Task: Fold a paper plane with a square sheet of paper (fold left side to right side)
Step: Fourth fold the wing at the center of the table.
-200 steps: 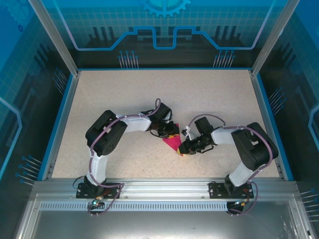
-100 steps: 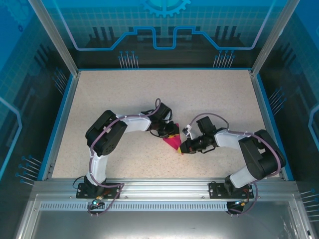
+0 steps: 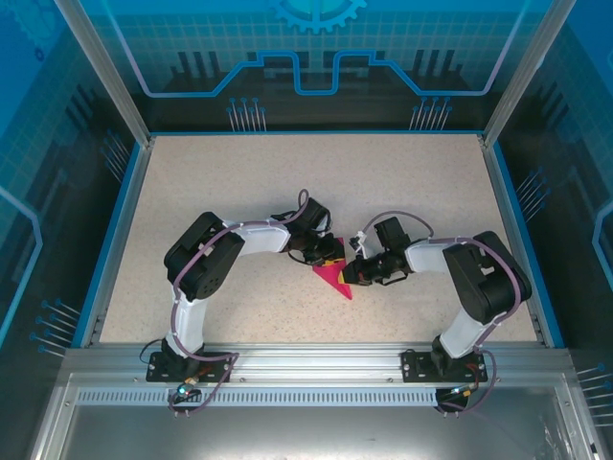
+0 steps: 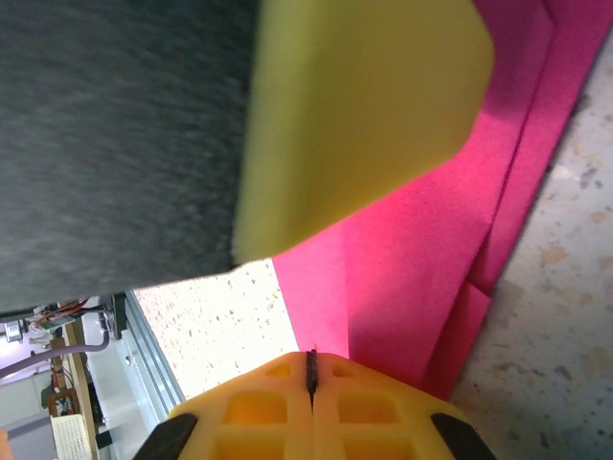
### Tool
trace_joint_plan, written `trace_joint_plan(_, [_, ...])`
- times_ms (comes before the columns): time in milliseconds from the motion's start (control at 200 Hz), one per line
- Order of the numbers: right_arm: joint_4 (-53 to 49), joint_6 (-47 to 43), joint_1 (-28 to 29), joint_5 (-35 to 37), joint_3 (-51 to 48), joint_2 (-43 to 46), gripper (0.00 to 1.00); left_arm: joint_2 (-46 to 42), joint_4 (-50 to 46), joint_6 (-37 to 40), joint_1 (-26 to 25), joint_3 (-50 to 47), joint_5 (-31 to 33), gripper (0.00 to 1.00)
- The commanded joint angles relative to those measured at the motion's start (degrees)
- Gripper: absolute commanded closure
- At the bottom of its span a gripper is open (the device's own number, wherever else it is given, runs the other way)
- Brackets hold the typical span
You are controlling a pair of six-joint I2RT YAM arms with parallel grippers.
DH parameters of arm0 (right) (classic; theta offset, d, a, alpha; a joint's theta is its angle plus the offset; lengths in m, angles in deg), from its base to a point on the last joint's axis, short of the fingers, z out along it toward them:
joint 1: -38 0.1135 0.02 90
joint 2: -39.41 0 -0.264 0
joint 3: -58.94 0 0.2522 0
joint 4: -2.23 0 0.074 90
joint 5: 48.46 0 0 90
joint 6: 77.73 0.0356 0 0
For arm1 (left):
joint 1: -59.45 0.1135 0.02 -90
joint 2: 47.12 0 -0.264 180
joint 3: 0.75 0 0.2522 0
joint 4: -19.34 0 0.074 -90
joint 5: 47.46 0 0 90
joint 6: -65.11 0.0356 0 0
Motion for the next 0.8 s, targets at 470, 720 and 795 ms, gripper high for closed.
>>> trace_joint_plan(470, [-7.7,-1.7,1.4,3.5,-1.9,0.4,1.00,0.8,-5.2,0.7,-0.2,-2.4,3.0,0.74])
trace_joint_plan(720, [-13.2,-2.1,3.0,8.3,-1.2,0.2,1.00,-0.1,-5.1,1.0,-0.2,-2.1,2.8,0.73])
trace_joint_plan(795, [-13.3,-1.5,3.4,8.7,-1.4,-0.3,1.00,-1.1,-5.0,1.5,-0.2,-1.7,2.8,0.73])
